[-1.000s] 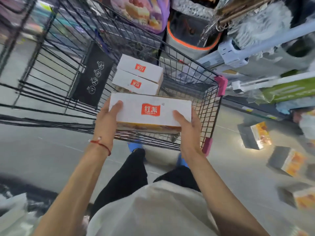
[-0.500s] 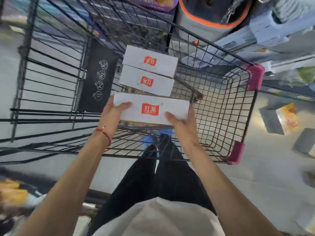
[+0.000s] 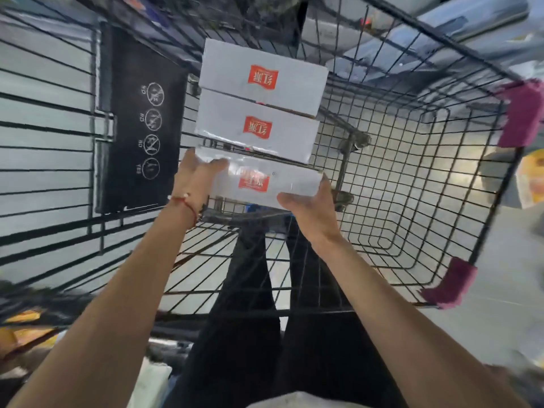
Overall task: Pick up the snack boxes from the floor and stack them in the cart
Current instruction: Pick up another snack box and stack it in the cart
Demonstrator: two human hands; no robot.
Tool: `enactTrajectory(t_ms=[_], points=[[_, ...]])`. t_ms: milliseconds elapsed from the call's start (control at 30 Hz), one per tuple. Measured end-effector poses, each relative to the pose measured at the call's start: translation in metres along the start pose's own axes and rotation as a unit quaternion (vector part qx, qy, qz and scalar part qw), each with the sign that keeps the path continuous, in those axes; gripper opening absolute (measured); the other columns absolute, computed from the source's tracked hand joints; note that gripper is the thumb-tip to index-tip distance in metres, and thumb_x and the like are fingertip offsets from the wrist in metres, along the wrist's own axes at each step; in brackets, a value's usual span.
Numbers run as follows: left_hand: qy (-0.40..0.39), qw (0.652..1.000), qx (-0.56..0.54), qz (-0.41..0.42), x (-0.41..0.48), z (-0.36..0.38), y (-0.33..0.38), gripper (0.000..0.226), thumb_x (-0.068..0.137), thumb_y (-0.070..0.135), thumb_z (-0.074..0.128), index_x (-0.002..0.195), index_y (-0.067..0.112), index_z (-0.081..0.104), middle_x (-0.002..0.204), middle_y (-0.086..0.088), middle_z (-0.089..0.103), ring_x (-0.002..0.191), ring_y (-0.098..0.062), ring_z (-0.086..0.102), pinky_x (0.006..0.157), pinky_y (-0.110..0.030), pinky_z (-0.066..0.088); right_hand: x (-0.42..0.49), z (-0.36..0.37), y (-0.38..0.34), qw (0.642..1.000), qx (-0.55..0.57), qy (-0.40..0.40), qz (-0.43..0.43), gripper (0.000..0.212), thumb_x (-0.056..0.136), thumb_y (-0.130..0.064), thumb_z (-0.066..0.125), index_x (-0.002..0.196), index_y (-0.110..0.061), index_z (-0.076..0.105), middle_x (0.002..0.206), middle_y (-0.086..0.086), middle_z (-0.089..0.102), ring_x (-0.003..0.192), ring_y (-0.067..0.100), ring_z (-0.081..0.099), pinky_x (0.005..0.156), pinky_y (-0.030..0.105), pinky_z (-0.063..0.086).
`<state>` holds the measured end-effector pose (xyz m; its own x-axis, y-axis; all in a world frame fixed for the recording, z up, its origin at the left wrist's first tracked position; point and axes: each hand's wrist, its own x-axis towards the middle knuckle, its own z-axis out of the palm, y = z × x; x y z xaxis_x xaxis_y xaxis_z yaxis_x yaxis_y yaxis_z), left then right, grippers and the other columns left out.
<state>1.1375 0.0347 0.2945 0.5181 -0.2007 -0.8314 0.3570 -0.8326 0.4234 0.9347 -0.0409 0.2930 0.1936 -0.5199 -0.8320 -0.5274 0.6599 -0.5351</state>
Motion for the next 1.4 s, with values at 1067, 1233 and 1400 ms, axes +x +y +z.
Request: enactTrajectory(t_ms=[1067,1233,1400], points=[[0.077,0.996,-0.026,0.027,0.024,-0.003,-0.042,0.067,0.082,0.004,0.071,0.142,0.024,0.053,0.122,0.006,0.062,0.122,-0.022,0.060,0.103,-0.040,0.051,0.048,0.043,0.035,0.997,0.029,0.067,0.001,0.070,0.082,-0.013,0.084,0.143,-0.022,0.050,0.128,-0.005,0.067,0.120,0.016,0.064,0.099,0.035,0.059],[0.088,0.996,0.006,0.030,0.021,0.001,-0.040,0.065,0.091,0.005,0.062,0.150,0.024,0.043,0.108,0.026,0.045,0.114,-0.006,0.048,0.095,-0.018,0.037,0.046,0.041,0.034,0.999,0.018,0.035,0.010,0.074,0.085,-0.017,0.083,0.146,-0.028,0.044,0.133,-0.004,0.064,0.125,0.020,0.061,0.105,0.041,0.056],[0.033,0.997,0.038,0.057,-0.001,0.001,-0.026,0.063,0.093,0.003,0.060,0.150,0.018,0.041,0.108,0.024,0.046,0.116,-0.007,0.045,0.097,-0.018,0.031,0.025,0.039,0.020,0.995,0.057,0.076,0.033,0.061,0.088,-0.010,0.077,0.142,-0.022,0.052,0.120,-0.008,0.067,0.113,0.013,0.065,0.102,0.031,0.054]])
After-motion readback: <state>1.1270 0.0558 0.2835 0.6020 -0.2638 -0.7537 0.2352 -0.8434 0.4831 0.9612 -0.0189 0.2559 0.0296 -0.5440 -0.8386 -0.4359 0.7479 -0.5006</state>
